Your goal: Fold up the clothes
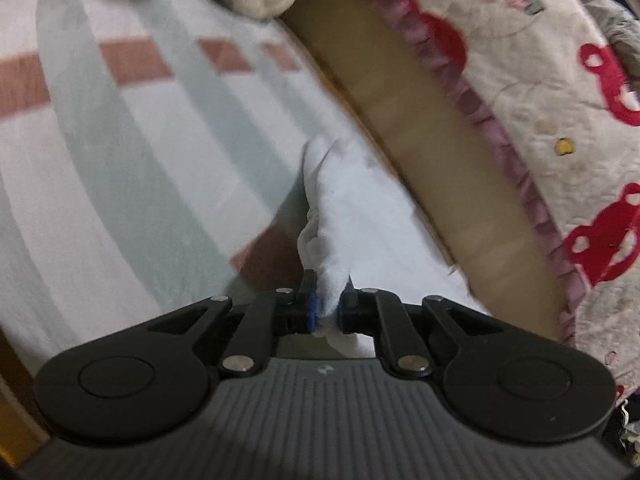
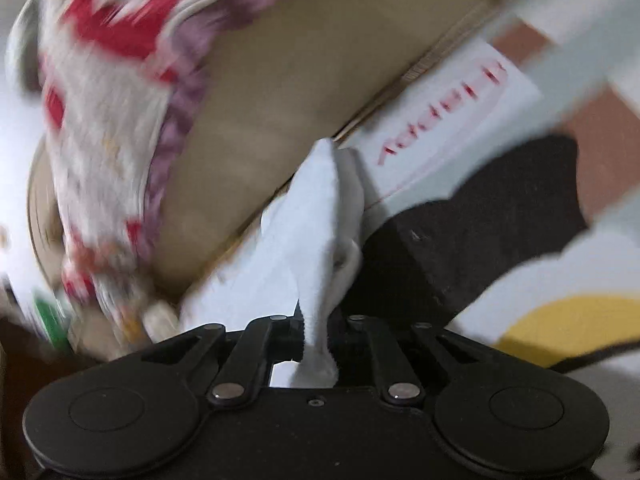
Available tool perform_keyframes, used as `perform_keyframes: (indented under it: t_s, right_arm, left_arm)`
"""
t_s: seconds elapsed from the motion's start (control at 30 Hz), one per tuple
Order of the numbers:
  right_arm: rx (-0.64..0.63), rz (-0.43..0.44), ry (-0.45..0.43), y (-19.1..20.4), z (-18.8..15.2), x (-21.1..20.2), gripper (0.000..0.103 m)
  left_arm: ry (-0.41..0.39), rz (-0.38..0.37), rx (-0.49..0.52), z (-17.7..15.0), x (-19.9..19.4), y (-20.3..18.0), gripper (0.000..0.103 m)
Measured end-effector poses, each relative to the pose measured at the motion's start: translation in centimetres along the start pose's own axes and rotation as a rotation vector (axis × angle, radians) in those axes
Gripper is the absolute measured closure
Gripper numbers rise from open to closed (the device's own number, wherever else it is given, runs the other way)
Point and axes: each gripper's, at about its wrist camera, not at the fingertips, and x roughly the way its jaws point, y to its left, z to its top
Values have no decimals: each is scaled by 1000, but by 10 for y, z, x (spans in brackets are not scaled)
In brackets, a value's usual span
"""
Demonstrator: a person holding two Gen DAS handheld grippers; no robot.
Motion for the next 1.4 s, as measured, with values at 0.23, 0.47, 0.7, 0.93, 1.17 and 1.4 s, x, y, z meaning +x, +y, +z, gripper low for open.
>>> perform_keyframes:
  t_s: [0.23, 0.47, 0.7, 0.93, 1.17, 1.4]
  right_arm:
    - [-54, -42, 114, 26, -32, -34, 93]
    - [-115, -178, 209, 3, -83, -55, 94]
    - [-266, -263, 223, 18, -86, -50, 95]
    - [-521, -576, 243, 28, -101, -47, 90]
    - [-543, -595, 84, 53, -67, -67, 73]
    - [-744, -353, 178, 154, -6, -5, 70]
  left_arm:
    - [38, 131, 90, -21, -37, -1, 94]
    - [176, 257, 129, -59, -55, 27, 93]
    - [159, 384, 258, -64, -54, 9, 92]
    - [42, 529, 274, -47, -79, 19, 94]
    - [-27, 318, 352, -43, -71, -17, 88]
    - [-23, 254, 601, -18, -15, -57, 61]
